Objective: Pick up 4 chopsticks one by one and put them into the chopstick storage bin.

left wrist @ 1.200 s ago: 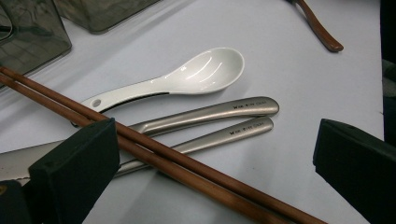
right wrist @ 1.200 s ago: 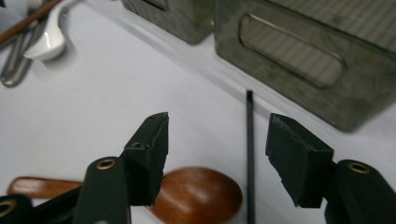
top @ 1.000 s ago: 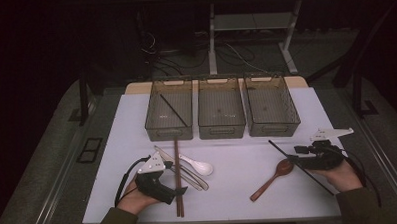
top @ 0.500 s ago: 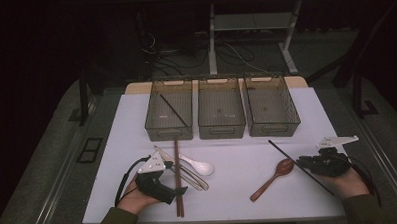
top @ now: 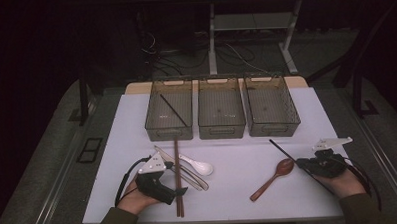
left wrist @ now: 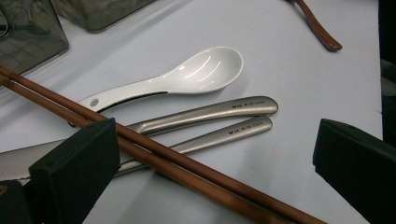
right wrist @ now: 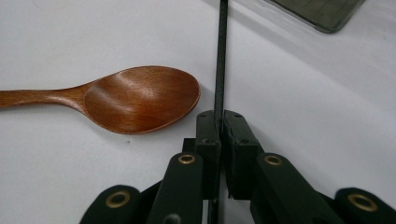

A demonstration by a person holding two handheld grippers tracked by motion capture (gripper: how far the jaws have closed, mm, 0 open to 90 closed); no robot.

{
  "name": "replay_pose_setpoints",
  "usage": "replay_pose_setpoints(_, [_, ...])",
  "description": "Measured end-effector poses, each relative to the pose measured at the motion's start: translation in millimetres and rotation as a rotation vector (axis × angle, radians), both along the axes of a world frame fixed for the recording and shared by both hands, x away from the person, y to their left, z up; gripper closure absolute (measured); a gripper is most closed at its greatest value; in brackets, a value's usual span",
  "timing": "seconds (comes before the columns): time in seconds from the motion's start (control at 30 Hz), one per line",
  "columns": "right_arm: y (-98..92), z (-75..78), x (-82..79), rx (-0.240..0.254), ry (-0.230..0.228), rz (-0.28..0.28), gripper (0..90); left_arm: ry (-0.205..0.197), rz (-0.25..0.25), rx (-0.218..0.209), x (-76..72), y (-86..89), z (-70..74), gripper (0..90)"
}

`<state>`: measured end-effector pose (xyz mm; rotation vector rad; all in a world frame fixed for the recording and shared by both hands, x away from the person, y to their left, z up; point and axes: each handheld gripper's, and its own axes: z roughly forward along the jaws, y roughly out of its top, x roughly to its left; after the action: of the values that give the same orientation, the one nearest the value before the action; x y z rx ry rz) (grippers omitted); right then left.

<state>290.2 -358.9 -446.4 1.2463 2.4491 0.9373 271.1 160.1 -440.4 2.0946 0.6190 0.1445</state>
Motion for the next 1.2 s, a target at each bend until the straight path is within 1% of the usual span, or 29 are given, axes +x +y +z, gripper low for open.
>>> replay_pose_setpoints(0.13, [0.5, 0.7, 0.7, 0.000, 0.009, -0.007, 85.5, -0.001, 0.000, 0.000, -0.2, 0.4, 0.4, 0.0])
replay_pose_setpoints(0.33, [-2.4, 2.3, 3.0, 0.023, 0.040, -0.007, 85.7, -0.001, -0.003, -0.001, -0.6, 0.1, 0.4, 0.0])
replay_pose_setpoints(0.47, [-5.0, 4.5, 3.9, 0.025, 0.038, -0.001, 85.7, -0.002, -0.006, 0.001, -0.2, 0.4, 0.4, 0.0])
replay_pose_setpoints(0.6, [-8.8, 8.4, 3.6, 0.026, 0.021, -0.009, 85.7, -0.002, -0.006, 0.002, -0.5, 0.3, 0.5, 0.0])
replay_pose_setpoints(0.67, [-11.5, 11.1, 2.8, 0.040, 0.010, -0.017, 85.7, -0.002, -0.005, 0.001, -0.6, 0.2, 0.5, 0.0])
replay_pose_setpoints(0.87, [-16.6, 19.1, 0.3, 0.054, -0.019, -0.024, 85.7, -0.003, -0.006, 0.004, -0.5, 0.6, 0.8, 0.0])
replay_pose_setpoints(1.03, [-16.9, 27.1, -3.4, 0.080, -0.041, -0.013, 85.7, -0.005, -0.005, 0.003, -0.8, 0.5, 0.9, 0.0])
replay_pose_setpoints(1.2, [-14.0, 35.2, -4.4, 0.110, -0.061, 0.011, 85.7, -0.004, -0.003, 0.003, -0.6, 0.4, 0.9, 0.0])
